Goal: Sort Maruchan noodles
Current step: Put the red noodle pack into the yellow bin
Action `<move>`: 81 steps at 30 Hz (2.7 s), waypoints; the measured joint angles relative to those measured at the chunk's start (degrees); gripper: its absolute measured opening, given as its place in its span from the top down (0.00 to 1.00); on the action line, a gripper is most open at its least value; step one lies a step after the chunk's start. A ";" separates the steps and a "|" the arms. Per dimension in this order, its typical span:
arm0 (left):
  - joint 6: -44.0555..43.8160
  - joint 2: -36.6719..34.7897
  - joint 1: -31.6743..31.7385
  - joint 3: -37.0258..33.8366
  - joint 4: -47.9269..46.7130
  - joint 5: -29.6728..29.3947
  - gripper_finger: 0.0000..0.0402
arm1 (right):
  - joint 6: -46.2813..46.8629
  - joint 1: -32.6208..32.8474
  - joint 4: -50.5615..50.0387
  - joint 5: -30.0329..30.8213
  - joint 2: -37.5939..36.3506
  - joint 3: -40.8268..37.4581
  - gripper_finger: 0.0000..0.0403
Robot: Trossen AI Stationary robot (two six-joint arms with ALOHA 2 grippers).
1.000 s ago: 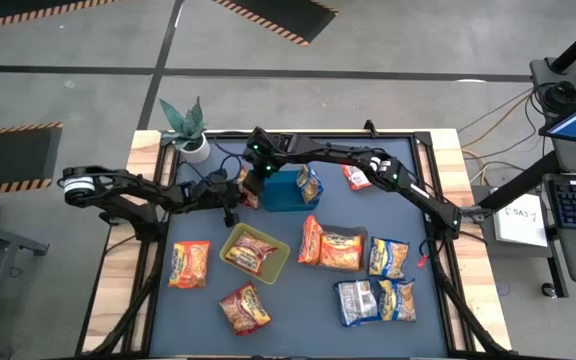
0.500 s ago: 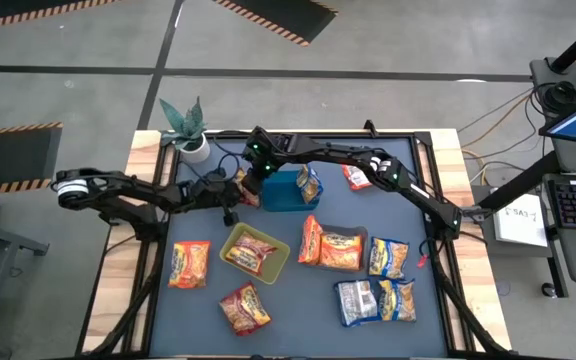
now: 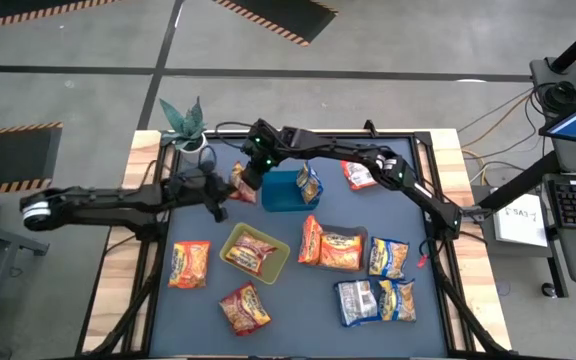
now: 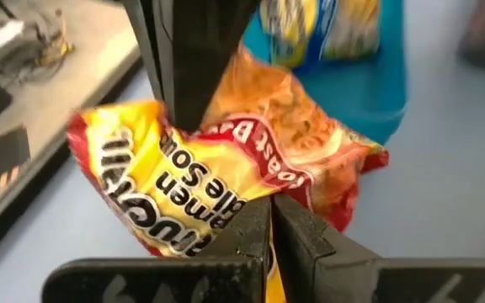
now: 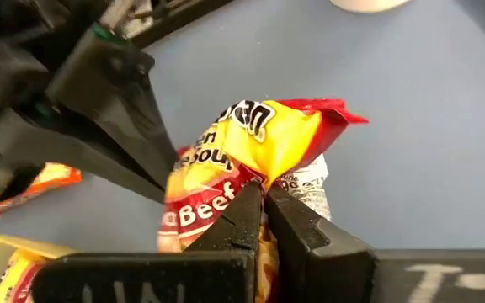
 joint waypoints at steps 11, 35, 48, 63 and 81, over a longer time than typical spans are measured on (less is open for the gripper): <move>-0.41 -18.06 -0.02 0.20 -7.53 5.86 1.00 | -1.41 0.11 0.14 -3.60 -3.34 -0.02 0.98; -1.57 -8.96 1.74 -0.07 1.66 -0.99 1.00 | 4.19 -3.79 -7.69 5.59 -6.00 -0.02 0.98; 0.18 16.40 9.11 0.94 14.63 3.09 1.00 | 6.16 -8.88 -7.42 6.06 -0.80 -0.01 0.96; 1.70 31.84 11.00 2.36 20.22 4.47 1.00 | 7.66 -9.37 -9.82 1.77 1.03 0.31 0.60; 1.62 41.17 11.10 2.47 27.82 4.50 1.00 | 10.16 -9.35 -6.28 -3.92 4.15 0.31 0.25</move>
